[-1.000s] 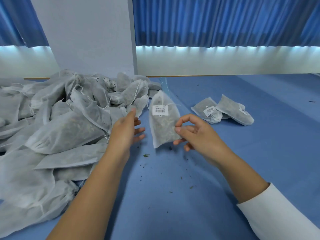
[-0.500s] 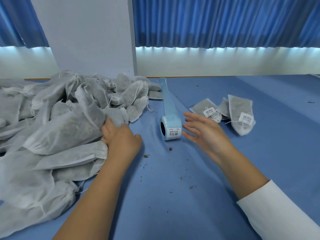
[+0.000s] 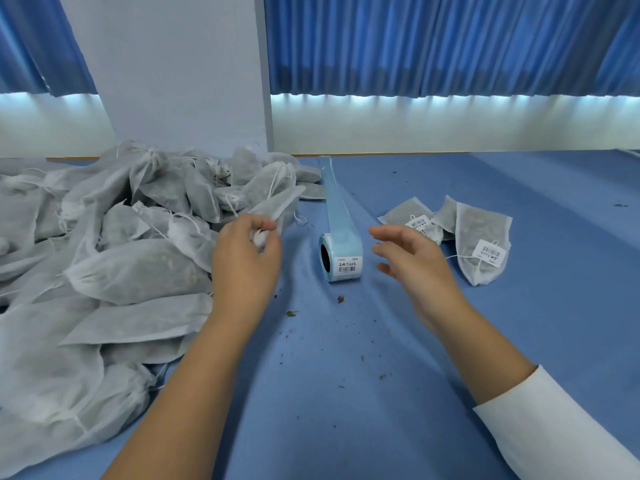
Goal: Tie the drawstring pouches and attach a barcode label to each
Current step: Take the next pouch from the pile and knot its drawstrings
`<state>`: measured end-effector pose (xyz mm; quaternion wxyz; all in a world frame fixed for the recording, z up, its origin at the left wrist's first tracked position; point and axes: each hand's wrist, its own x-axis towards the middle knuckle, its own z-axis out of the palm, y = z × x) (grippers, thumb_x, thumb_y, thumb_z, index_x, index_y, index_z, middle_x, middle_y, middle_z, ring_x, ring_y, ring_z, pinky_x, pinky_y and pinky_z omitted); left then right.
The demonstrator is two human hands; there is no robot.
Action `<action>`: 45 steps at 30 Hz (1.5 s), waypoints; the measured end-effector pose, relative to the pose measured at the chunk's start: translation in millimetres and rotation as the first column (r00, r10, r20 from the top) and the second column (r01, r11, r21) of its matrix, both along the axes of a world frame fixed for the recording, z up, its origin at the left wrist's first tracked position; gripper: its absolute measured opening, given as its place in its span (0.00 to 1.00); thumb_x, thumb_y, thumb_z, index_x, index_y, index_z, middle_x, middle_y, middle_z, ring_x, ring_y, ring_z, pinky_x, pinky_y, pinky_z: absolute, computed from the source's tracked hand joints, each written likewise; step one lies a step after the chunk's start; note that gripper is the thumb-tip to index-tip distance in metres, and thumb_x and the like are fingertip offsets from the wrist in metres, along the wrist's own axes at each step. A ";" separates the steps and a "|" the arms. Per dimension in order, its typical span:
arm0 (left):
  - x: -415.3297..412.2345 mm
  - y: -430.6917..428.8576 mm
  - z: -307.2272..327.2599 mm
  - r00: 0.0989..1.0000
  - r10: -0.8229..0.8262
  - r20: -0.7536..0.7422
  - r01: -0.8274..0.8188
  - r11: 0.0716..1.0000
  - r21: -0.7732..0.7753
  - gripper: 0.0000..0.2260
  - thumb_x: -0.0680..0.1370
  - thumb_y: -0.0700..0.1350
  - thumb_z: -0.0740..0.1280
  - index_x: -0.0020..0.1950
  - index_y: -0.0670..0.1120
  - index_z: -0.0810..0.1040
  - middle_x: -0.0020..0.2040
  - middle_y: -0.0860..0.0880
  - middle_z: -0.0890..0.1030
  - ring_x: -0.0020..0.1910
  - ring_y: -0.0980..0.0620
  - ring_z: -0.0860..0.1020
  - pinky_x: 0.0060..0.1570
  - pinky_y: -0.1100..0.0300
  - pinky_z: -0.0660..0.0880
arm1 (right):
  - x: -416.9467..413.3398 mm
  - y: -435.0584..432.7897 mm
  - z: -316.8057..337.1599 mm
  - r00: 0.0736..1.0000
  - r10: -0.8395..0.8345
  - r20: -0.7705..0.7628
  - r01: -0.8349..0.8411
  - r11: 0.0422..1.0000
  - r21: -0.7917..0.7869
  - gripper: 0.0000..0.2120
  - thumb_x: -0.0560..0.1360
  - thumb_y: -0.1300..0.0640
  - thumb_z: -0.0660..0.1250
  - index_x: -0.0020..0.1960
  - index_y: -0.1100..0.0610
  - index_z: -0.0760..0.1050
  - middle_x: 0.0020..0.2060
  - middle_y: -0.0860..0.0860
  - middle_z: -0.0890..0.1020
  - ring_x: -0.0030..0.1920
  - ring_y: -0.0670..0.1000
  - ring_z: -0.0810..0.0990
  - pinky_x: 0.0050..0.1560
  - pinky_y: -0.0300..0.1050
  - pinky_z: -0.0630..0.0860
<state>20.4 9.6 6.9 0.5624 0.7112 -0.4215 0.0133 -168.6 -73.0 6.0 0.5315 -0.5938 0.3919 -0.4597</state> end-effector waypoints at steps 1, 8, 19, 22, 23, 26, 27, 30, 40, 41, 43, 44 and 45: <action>-2.4 1.1 3.2 0.995 -0.038 -0.091 0.034 0.999 -0.039 0.04 0.78 0.42 0.67 0.50 0.50 0.78 0.44 0.53 0.80 0.42 0.51 0.77 0.46 0.55 0.74 | 0.4 0.9 -0.3 0.999 -0.019 -0.037 0.016 0.997 -0.073 0.12 0.76 0.63 0.67 0.49 0.46 0.80 0.50 0.42 0.82 0.51 0.41 0.79 0.53 0.37 0.76; -11.2 6.5 10.9 0.945 -0.190 -0.267 0.170 0.981 -0.098 0.09 0.76 0.54 0.72 0.49 0.55 0.72 0.39 0.50 0.79 0.28 0.53 0.75 0.28 0.62 0.72 | 6.8 13.5 -5.4 0.981 -0.063 -0.184 -0.035 0.874 -0.484 0.15 0.73 0.60 0.72 0.53 0.42 0.77 0.53 0.41 0.76 0.52 0.40 0.75 0.44 0.32 0.71; -32.5 18.5 20.9 0.785 -0.576 -0.229 0.570 0.816 -0.100 0.09 0.80 0.47 0.59 0.49 0.47 0.78 0.37 0.51 0.82 0.24 0.46 0.78 0.26 0.63 0.69 | 10.0 21.0 -8.5 0.960 -0.057 -0.275 -0.185 0.609 -0.772 0.25 0.73 0.57 0.68 0.68 0.43 0.72 0.66 0.45 0.72 0.66 0.46 0.70 0.64 0.39 0.69; -33.9 20.6 23.1 0.762 -0.596 -0.255 0.589 0.801 -0.110 0.11 0.83 0.37 0.57 0.53 0.46 0.79 0.38 0.53 0.84 0.26 0.47 0.79 0.27 0.61 0.72 | 9.4 22.9 -5.6 0.981 0.027 -0.191 -0.157 0.688 -0.709 0.24 0.72 0.64 0.68 0.66 0.47 0.74 0.65 0.47 0.74 0.66 0.42 0.72 0.58 0.38 0.75; -34.7 20.9 23.6 0.760 -0.598 -0.253 0.591 0.799 -0.113 0.12 0.82 0.35 0.57 0.54 0.46 0.79 0.37 0.54 0.84 0.26 0.47 0.80 0.28 0.62 0.73 | 9.3 23.6 -4.8 0.984 0.050 -0.169 -0.156 0.699 -0.698 0.23 0.73 0.64 0.68 0.65 0.47 0.75 0.64 0.48 0.74 0.65 0.42 0.73 0.57 0.36 0.75; -36.6 20.0 23.6 0.753 -0.615 -0.236 0.596 0.788 -0.151 0.15 0.81 0.32 0.59 0.56 0.48 0.79 0.36 0.54 0.84 0.30 0.46 0.82 0.32 0.62 0.76 | 7.8 24.6 -2.5 0.988 0.090 -0.125 -0.151 0.732 -0.665 0.19 0.74 0.60 0.69 0.63 0.48 0.76 0.63 0.48 0.75 0.65 0.46 0.74 0.57 0.42 0.78; -37.0 19.7 23.3 0.749 -0.620 -0.233 0.597 0.784 -0.168 0.16 0.80 0.31 0.60 0.57 0.49 0.79 0.37 0.52 0.85 0.32 0.44 0.82 0.34 0.62 0.77 | 7.4 25.1 -1.5 0.990 0.094 -0.109 -0.143 0.738 -0.660 0.17 0.75 0.58 0.69 0.63 0.49 0.76 0.62 0.48 0.75 0.65 0.48 0.74 0.56 0.45 0.78; -37.4 18.8 21.5 0.752 -0.631 -0.192 0.604 0.776 -0.181 0.19 0.77 0.32 0.68 0.61 0.53 0.78 0.40 0.49 0.86 0.35 0.47 0.83 0.37 0.61 0.78 | 7.5 28.4 1.2 0.993 0.112 -0.043 -0.112 0.745 -0.657 0.14 0.76 0.55 0.67 0.61 0.50 0.76 0.59 0.48 0.77 0.63 0.46 0.75 0.53 0.39 0.77; -33.7 11.7 11.7 0.800 -0.419 0.430 0.456 0.890 0.018 0.20 0.69 0.46 0.75 0.61 0.46 0.81 0.60 0.48 0.76 0.60 0.53 0.73 0.63 0.58 0.69 | 11.7 32.4 -1.6 0.953 0.304 -0.002 -0.284 0.885 -0.370 0.20 0.82 0.51 0.50 0.58 0.56 0.79 0.55 0.52 0.82 0.57 0.52 0.81 0.54 0.52 0.79; -33.4 12.3 12.3 0.794 -0.435 0.423 0.467 0.884 0.033 0.19 0.71 0.44 0.71 0.62 0.44 0.80 0.58 0.50 0.78 0.58 0.54 0.75 0.62 0.57 0.70 | 11.7 32.0 -1.1 0.956 0.295 -0.012 -0.277 0.883 -0.380 0.20 0.82 0.51 0.50 0.58 0.55 0.79 0.55 0.53 0.82 0.57 0.52 0.81 0.54 0.50 0.79; -31.4 13.6 13.9 0.812 -0.436 0.388 0.450 0.891 0.058 0.20 0.72 0.42 0.64 0.64 0.44 0.79 0.53 0.55 0.79 0.54 0.55 0.77 0.59 0.56 0.71 | 9.8 30.1 1.3 0.977 0.211 -0.027 -0.202 0.881 -0.427 0.19 0.82 0.51 0.51 0.53 0.51 0.81 0.53 0.51 0.81 0.55 0.48 0.80 0.49 0.46 0.80; -29.3 13.9 14.7 0.822 -0.419 0.386 0.427 0.901 0.070 0.20 0.72 0.41 0.62 0.63 0.44 0.80 0.51 0.56 0.79 0.52 0.55 0.77 0.57 0.56 0.71 | 8.0 28.3 3.2 0.988 0.151 -0.020 -0.144 0.889 -0.435 0.19 0.82 0.51 0.52 0.47 0.47 0.81 0.49 0.50 0.81 0.50 0.45 0.80 0.45 0.44 0.79; -27.4 13.9 15.0 0.826 -0.404 0.393 0.406 0.910 0.082 0.18 0.72 0.40 0.62 0.60 0.44 0.81 0.49 0.56 0.80 0.50 0.55 0.77 0.56 0.56 0.71 | 6.2 26.0 5.3 0.996 0.088 -0.015 -0.086 0.902 -0.423 0.19 0.81 0.50 0.53 0.40 0.45 0.80 0.43 0.50 0.81 0.43 0.43 0.79 0.41 0.40 0.77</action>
